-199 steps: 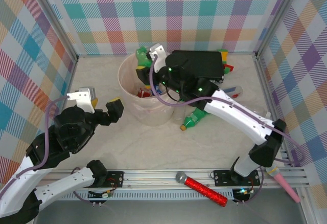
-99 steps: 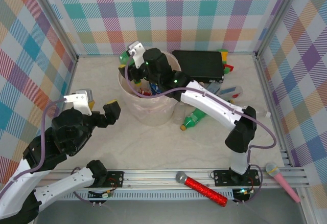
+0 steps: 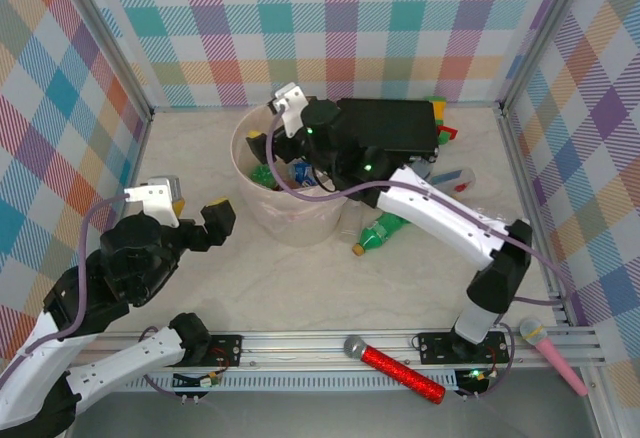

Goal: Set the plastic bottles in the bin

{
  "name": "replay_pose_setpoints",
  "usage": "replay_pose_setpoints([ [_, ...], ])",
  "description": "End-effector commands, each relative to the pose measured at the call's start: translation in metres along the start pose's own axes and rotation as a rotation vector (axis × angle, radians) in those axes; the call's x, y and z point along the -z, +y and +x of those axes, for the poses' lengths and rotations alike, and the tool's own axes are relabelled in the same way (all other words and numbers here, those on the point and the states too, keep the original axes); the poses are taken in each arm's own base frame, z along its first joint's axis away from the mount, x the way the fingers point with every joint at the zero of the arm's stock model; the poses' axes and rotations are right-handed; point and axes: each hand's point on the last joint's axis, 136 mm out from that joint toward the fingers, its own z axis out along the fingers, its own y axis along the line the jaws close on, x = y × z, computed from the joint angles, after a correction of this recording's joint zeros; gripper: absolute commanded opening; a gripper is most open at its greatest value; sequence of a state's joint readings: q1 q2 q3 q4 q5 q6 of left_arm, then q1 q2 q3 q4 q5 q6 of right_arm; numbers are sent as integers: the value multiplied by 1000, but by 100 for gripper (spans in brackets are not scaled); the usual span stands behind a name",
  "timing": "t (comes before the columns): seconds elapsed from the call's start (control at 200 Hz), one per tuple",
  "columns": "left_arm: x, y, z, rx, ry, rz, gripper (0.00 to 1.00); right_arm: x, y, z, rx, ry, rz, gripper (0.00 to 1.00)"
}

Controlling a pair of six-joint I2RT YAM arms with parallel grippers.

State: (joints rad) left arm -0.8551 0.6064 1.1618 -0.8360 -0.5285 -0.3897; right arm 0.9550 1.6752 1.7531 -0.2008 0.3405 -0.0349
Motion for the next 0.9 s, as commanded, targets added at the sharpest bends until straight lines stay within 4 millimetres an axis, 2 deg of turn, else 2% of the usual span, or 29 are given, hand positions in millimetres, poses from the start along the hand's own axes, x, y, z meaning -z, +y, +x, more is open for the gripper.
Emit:
replay_pose_setpoints([
  [0.0, -3, -14, -1, 0, 10, 54, 100, 27, -14, -18, -38, -58, 48, 99],
  [0.14, -10, -22, 2, -6, 34, 73, 100, 49, -28, -10, -75, -54, 83, 99],
  [0.265, -16, -30, 4, -8, 51, 93, 100, 66, -40, 6, -123, -26, 108, 99],
  [0.44, -23, -56, 10, -22, 99, 196, 100, 95, -75, 29, -221, 10, 190, 99],
  [0.74, -41, -96, 23, -71, 222, 306, 100, 147, -139, 91, -444, 79, 323, 99],
  [0.9, -47, -111, 27, -88, 258, 350, 100, 167, -157, 127, -526, 129, 383, 99],
])
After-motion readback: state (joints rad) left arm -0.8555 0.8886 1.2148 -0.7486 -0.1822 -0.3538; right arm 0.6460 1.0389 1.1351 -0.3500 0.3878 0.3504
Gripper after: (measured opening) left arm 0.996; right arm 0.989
